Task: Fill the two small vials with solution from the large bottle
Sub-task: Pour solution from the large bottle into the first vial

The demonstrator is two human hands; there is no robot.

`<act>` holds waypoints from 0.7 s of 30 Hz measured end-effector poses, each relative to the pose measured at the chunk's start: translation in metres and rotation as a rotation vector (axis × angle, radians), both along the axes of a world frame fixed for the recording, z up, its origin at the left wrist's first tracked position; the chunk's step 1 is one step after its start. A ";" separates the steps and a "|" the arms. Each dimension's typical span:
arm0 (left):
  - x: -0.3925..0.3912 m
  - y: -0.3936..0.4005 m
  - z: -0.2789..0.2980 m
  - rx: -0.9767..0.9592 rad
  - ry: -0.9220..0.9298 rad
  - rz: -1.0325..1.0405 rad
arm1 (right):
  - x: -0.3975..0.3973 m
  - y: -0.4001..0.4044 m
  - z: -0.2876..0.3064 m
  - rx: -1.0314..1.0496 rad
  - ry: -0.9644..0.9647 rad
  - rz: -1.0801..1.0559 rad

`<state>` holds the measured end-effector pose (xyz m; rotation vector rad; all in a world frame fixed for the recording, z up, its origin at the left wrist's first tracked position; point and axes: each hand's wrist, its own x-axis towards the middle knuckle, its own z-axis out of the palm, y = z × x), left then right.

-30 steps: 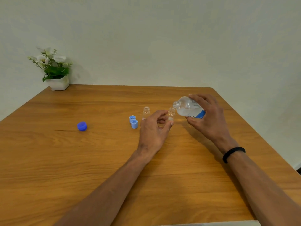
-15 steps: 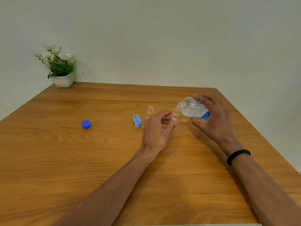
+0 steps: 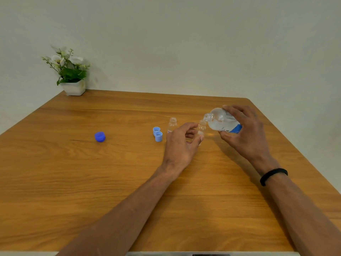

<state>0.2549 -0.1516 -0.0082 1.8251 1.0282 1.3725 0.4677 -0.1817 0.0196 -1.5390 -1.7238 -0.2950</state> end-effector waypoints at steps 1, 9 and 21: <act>0.000 0.000 0.000 0.000 -0.003 0.001 | 0.000 0.000 0.000 0.003 -0.002 0.002; 0.000 0.001 -0.001 -0.020 -0.012 -0.002 | 0.001 0.001 0.000 0.009 -0.007 0.013; 0.001 0.002 -0.002 -0.017 -0.007 0.002 | 0.002 0.000 0.000 0.008 0.004 0.019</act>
